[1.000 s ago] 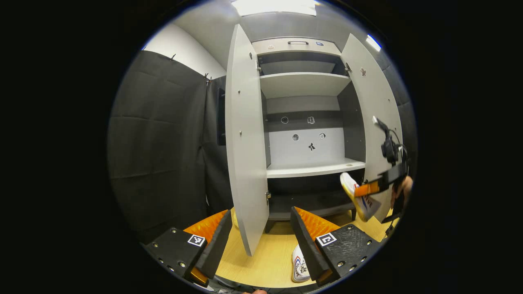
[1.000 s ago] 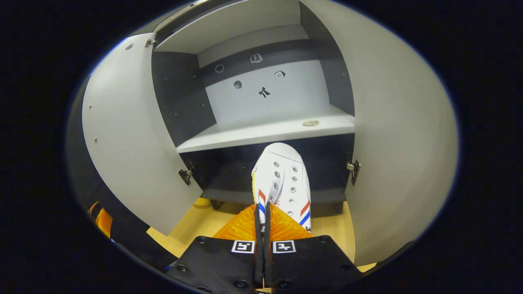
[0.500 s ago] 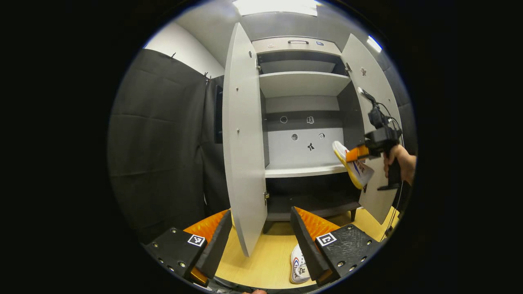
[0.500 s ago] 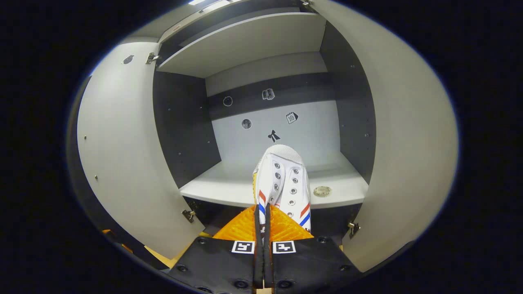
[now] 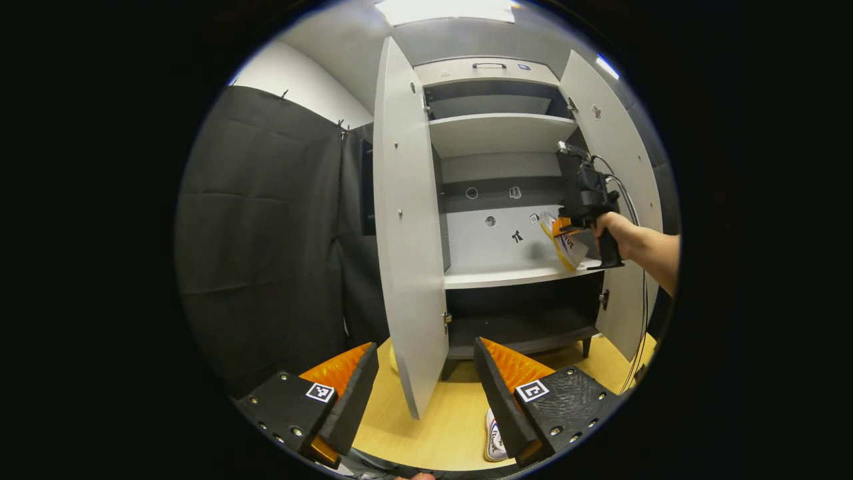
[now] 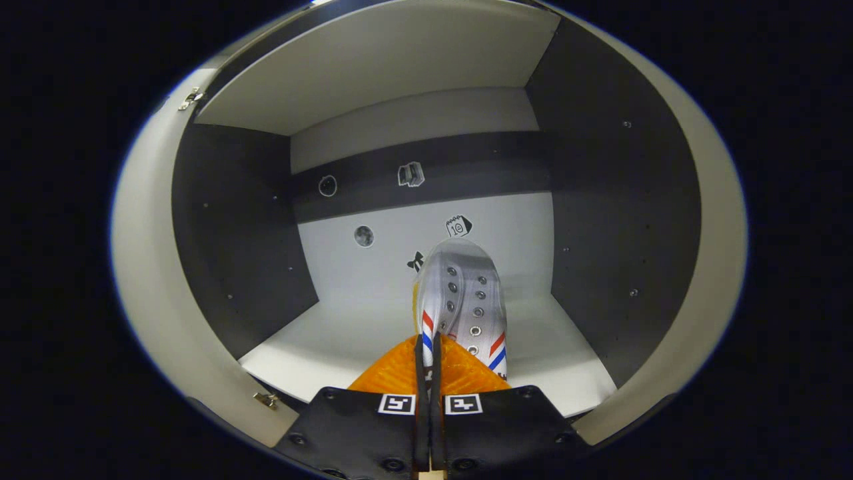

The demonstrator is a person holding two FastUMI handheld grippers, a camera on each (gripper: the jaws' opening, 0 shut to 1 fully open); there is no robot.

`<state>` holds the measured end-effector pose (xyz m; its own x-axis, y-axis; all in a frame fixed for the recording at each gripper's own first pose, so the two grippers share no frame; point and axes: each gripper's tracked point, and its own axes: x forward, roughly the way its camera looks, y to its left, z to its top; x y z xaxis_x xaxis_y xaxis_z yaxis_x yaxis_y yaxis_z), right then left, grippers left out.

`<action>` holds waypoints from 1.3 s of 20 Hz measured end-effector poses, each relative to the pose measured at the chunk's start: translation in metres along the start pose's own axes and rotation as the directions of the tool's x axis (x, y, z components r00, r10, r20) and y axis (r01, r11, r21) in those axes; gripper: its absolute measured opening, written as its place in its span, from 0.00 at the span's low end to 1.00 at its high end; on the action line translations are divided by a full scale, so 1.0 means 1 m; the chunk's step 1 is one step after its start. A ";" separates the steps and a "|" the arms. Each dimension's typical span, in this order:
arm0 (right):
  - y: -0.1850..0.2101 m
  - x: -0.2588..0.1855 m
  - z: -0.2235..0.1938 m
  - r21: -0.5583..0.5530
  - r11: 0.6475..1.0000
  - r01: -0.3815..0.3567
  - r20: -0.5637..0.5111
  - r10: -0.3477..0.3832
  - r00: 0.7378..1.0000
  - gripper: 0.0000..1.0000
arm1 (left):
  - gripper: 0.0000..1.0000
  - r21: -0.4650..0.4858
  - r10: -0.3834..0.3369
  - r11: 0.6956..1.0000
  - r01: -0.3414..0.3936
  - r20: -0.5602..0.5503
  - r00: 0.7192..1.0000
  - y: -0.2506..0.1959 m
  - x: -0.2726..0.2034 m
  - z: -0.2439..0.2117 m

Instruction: Grab one shoe with the right hand and put it into the shoe cabinet, grab the other shoe with the left hand and put it into the shoe cabinet; then close the right door with the right hand and the left door with the left hand.

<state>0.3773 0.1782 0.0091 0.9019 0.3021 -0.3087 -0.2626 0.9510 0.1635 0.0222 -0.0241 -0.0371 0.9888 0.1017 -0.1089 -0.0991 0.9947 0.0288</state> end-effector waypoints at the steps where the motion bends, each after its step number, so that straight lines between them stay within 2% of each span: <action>1: -0.002 0.010 -0.003 -0.007 1.000 0.014 -0.014 -0.014 1.000 0.02 | 0.80 0.000 0.002 1.000 -0.002 -0.003 1.000 0.001 0.000 -0.001; 3: -0.007 0.021 -0.006 -0.013 0.999 0.051 -0.017 -0.051 0.999 0.02 | 0.79 0.001 0.006 1.000 -0.006 -0.015 1.000 0.002 -0.001 -0.004; 5: -0.012 0.025 -0.001 -0.044 0.996 0.079 0.023 -0.078 0.997 0.04 | 0.79 -0.001 0.006 1.000 -0.006 -0.029 1.000 0.002 0.000 -0.007; 6: -0.011 0.022 0.007 -0.053 0.995 0.081 0.060 -0.078 0.995 0.12 | 0.79 -0.003 0.002 1.000 -0.002 -0.033 0.999 0.001 0.001 -0.008; 7: -0.011 0.016 0.011 -0.061 0.995 0.083 0.089 -0.077 0.993 0.14 | 0.80 -0.004 -0.004 1.000 0.004 -0.036 0.999 -0.001 0.002 -0.010; 8: -0.008 0.008 0.015 -0.067 0.995 0.077 0.112 -0.069 0.991 0.24 | 0.79 -0.006 -0.016 1.000 0.016 -0.040 0.999 -0.004 0.002 -0.011; 12: -0.002 -0.032 0.023 -0.078 0.996 0.048 0.184 -0.033 0.982 0.99 | 0.80 -0.003 -0.095 0.995 0.095 -0.059 0.994 -0.024 0.009 -0.018; 15: 0.001 -0.074 0.016 -0.116 0.992 0.044 0.223 -0.017 0.975 0.98 | 0.79 -0.011 -0.185 0.983 0.185 -0.074 0.980 -0.047 0.018 -0.027; 16: 0.001 -0.088 0.011 -0.132 0.990 0.042 0.228 -0.011 0.974 0.95 | 0.79 -0.014 -0.211 0.977 0.211 -0.084 0.974 -0.054 0.021 -0.033; 17: 0.000 -0.103 0.007 -0.145 0.989 0.044 0.233 -0.009 0.972 0.99 | 0.79 -0.020 -0.234 0.972 0.233 -0.095 0.968 -0.060 0.026 -0.037; 19: -0.002 -0.130 -0.005 -0.155 0.987 0.048 0.242 -0.009 0.970 0.95 | 0.80 -0.044 -0.277 0.961 0.274 -0.123 0.953 -0.071 0.037 -0.051; 20: -0.002 -0.142 -0.012 -0.155 0.987 0.047 0.243 -0.008 0.970 0.98 | 0.80 -0.058 -0.298 0.954 0.292 -0.137 0.945 -0.076 0.043 -0.058; 22: -0.006 -0.166 -0.028 -0.146 0.988 0.047 0.235 -0.012 0.972 0.99 | 0.80 -0.077 -0.329 0.944 0.320 -0.168 0.929 -0.082 0.053 -0.075; 26: -0.025 -0.206 -0.072 -0.171 0.980 0.100 0.212 -0.063 0.975 0.99 | 0.80 -0.079 -0.366 0.930 0.359 -0.268 0.891 -0.091 0.069 -0.126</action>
